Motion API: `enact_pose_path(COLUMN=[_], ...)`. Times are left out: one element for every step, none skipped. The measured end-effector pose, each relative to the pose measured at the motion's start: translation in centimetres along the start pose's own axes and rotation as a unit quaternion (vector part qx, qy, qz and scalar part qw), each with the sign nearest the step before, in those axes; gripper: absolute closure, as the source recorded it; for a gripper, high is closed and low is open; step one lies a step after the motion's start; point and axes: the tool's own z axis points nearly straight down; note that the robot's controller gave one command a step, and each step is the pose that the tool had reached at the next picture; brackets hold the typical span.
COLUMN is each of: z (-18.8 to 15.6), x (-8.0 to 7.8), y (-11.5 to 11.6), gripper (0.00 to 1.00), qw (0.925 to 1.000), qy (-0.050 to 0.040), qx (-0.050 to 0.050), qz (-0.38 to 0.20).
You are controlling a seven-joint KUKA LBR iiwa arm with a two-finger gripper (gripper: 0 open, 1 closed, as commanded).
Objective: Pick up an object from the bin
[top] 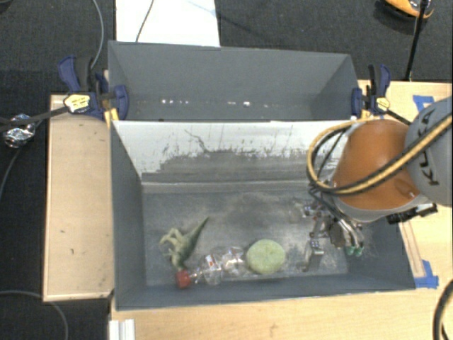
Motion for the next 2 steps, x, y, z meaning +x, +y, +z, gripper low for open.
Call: enact_pose_path(z=[-0.4,2.5], x=[-0.2,-0.2], y=[0.0,1.6], gripper=[0.00,0.00], qw=[1.0000,0.9992], qy=[-0.0041,-0.0060], qx=[0.000,0.001], qz=[0.000,-0.039])
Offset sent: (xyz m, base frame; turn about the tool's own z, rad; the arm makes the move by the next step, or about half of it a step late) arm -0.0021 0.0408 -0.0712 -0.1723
